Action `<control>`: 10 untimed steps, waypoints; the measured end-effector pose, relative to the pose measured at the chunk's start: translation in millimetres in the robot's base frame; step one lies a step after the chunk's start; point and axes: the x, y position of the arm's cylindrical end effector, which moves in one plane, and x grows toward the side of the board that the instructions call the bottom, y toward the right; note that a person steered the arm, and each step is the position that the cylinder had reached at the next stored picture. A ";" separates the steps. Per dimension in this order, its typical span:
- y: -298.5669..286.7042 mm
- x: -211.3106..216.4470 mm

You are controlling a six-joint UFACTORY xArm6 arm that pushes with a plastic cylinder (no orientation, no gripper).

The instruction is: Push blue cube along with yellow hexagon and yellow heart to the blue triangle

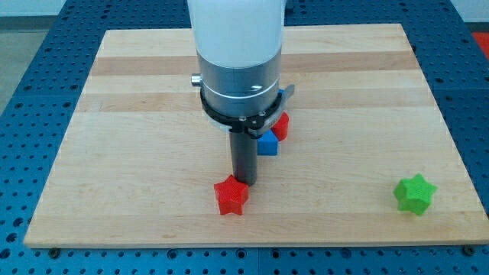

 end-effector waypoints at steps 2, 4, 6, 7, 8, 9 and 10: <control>-67.1 -13.4; -41.7 -42.4; 5.1 -63.0; 12.1 -62.2; 18.5 -55.6; 32.5 -51.0; 48.0 -43.8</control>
